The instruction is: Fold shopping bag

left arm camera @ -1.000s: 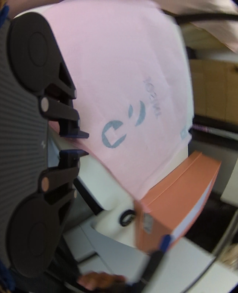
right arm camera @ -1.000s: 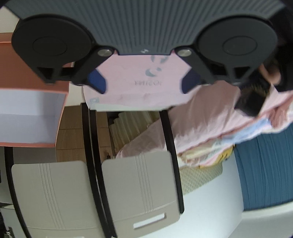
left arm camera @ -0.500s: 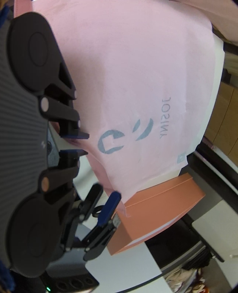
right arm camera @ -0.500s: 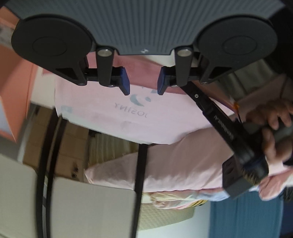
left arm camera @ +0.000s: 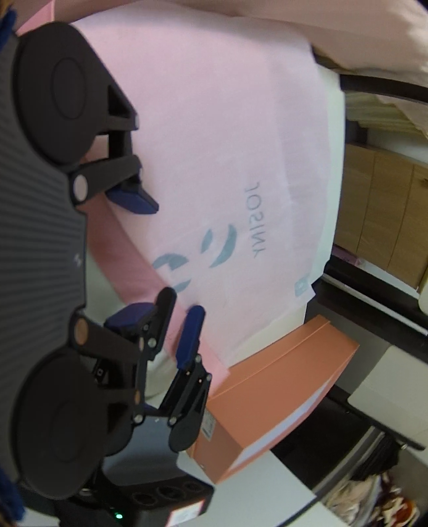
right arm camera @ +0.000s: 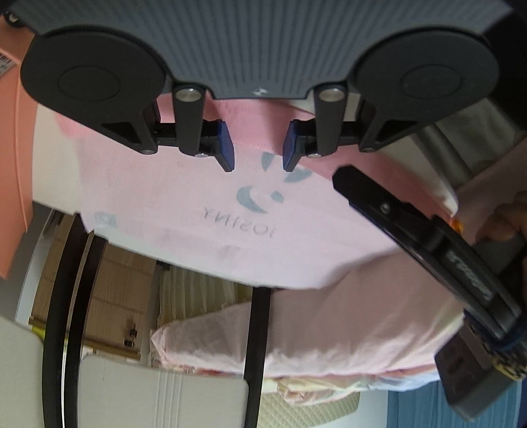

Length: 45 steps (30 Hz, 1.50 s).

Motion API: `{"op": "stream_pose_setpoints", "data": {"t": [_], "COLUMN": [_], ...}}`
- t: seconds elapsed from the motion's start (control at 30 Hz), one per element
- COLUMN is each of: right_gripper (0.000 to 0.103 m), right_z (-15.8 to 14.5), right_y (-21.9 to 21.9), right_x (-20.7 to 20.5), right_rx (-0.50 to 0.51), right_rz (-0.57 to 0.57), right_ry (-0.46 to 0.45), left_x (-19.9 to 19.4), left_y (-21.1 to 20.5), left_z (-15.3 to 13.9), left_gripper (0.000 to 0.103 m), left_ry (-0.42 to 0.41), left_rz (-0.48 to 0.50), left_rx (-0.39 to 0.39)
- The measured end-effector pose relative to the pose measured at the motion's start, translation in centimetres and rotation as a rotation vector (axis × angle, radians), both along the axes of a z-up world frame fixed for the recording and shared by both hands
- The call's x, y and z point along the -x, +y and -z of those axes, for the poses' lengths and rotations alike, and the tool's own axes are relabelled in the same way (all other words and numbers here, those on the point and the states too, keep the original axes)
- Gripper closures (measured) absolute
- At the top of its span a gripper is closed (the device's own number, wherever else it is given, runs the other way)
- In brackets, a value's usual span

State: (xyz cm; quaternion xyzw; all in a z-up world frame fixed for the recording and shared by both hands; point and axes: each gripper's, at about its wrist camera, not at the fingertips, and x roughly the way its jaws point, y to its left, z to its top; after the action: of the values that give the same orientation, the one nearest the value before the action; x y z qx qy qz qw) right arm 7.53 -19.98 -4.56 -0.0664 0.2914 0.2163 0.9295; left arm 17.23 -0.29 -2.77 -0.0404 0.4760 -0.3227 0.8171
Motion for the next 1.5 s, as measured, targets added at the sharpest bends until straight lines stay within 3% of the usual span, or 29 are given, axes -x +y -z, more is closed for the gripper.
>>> {"op": "stream_pose_setpoints", "data": {"t": [0.03, 0.2, 0.37, 0.53, 0.8, 1.0, 1.07, 1.3, 1.5], "right_gripper": [0.067, 0.068, 0.068, 0.068, 0.068, 0.068, 0.068, 0.068, 0.068], "right_z": [0.0, -0.7, -1.3, -1.8, -1.7, -1.7, -1.7, -1.9, -1.9], "right_y": [0.0, -0.6, -1.3, -2.1, -3.3, -3.8, -3.8, -4.1, -4.2], "right_x": [0.1, 1.5, 3.4, 4.9, 5.9, 5.5, 4.9, 4.3, 3.8], "right_rx": [0.0, 0.007, 0.0, -0.007, -0.039, -0.054, -0.058, -0.066, -0.071], "right_rz": [-0.001, -0.026, -0.042, -0.049, -0.087, -0.108, -0.115, -0.127, -0.113], "right_ry": [-0.001, -0.002, 0.012, 0.034, 0.076, 0.104, 0.111, 0.129, 0.148], "left_x": [0.2, 2.7, 7.3, 11.9, 13.2, 15.0, 15.1, 14.9, 15.4], "left_y": [-0.3, -2.2, -5.2, -8.3, -11.3, -13.2, -13.8, -15.0, -11.7], "left_z": [-0.2, -1.6, -3.0, -2.5, 0.6, 2.8, 3.3, 4.5, 3.9], "left_gripper": [0.04, 0.04, 0.041, 0.042, 0.042, 0.05, 0.052, 0.063, 0.083], "left_ry": [-0.032, -0.232, -0.436, -0.632, -0.676, -0.852, -0.863, -0.88, -0.821], "left_rz": [0.013, 0.133, 0.357, 0.521, 0.628, 0.696, 0.715, 0.758, 0.754], "left_rx": [-0.023, -0.132, -0.186, -0.317, -0.504, -0.639, -0.671, -0.712, -0.633]}}
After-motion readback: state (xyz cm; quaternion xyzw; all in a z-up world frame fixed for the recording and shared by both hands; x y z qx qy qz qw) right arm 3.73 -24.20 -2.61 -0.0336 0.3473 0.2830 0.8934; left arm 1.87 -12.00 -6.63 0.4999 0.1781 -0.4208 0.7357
